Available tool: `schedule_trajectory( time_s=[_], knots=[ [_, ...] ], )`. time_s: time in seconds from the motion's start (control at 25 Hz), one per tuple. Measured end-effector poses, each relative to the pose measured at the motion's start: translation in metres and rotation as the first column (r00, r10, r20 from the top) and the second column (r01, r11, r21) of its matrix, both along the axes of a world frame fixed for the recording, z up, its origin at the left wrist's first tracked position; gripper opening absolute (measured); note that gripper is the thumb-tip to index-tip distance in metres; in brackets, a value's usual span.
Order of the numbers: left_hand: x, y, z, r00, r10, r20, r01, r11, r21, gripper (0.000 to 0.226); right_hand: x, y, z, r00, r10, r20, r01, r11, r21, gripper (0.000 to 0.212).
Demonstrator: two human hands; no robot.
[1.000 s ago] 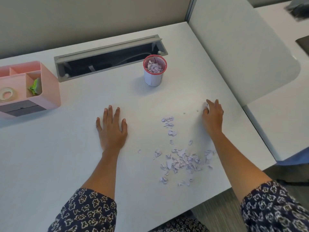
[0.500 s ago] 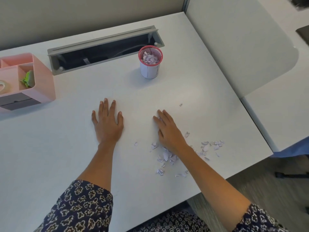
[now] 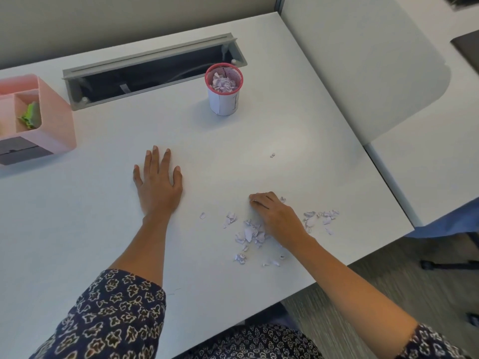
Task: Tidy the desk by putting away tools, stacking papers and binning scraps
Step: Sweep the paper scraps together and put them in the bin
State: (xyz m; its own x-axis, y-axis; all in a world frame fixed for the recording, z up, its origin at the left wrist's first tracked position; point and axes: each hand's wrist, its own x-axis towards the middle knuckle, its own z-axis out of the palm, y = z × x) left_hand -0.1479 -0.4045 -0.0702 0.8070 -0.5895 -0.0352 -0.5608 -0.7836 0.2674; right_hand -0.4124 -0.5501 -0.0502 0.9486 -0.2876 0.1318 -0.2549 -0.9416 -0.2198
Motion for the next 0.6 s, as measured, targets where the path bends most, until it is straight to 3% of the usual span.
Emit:
schedule_trajectory(
  time_s=[0.08, 0.16, 0.2, 0.28, 0.32, 0.4, 0.48, 0.6],
  knots=[
    [0.000, 0.000, 0.000, 1.000, 0.004, 0.002, -0.004, 1.000, -0.006, 0.052, 0.008, -0.001, 0.002, 0.998, -0.063, 0.025, 0.062, 0.998, 0.028, 0.034],
    [-0.001, 0.000, 0.001, 1.000, 0.003, 0.003, -0.003, 1.000, -0.019, 0.052, 0.020, -0.001, 0.011, 0.964, -0.266, 0.027, 0.248, 0.925, 0.287, 0.027],
    [-0.001, 0.000, 0.002, 1.000, 0.004, 0.002, -0.004, 1.000, -0.023, 0.052, 0.026, -0.005, 0.018, 0.902, -0.432, -0.025, 0.385, 0.775, 0.501, 0.026],
    [-0.001, 0.000, 0.002, 1.000, 0.006, -0.002, -0.006, 1.000, -0.029, 0.052, 0.036, -0.020, 0.034, 0.734, -0.613, -0.292, 0.554, 0.293, 0.779, 0.024],
    [-0.002, 0.000, 0.003, 1.000, 0.005, -0.006, -0.005, 0.999, -0.031, 0.052, 0.040, -0.030, 0.040, 0.686, -0.615, -0.388, 0.560, 0.106, 0.822, 0.021],
    [-0.002, 0.000, 0.003, 1.000, 0.005, -0.007, -0.005, 1.000, -0.029, 0.052, 0.050, -0.050, 0.050, 0.690, -0.567, -0.449, 0.460, -0.135, 0.878, 0.021],
    [-0.001, 0.000, 0.004, 1.000, 0.008, -0.007, -0.008, 1.000, -0.028, 0.052, 0.068, -0.066, 0.059, 0.716, -0.549, -0.432, 0.350, -0.253, 0.902, 0.024],
    [-0.001, 0.000, 0.004, 1.000, 0.009, -0.012, -0.010, 1.000, -0.027, 0.052, 0.104, -0.087, 0.076, 0.749, -0.552, -0.365, 0.259, -0.263, 0.929, 0.016]
  ],
)
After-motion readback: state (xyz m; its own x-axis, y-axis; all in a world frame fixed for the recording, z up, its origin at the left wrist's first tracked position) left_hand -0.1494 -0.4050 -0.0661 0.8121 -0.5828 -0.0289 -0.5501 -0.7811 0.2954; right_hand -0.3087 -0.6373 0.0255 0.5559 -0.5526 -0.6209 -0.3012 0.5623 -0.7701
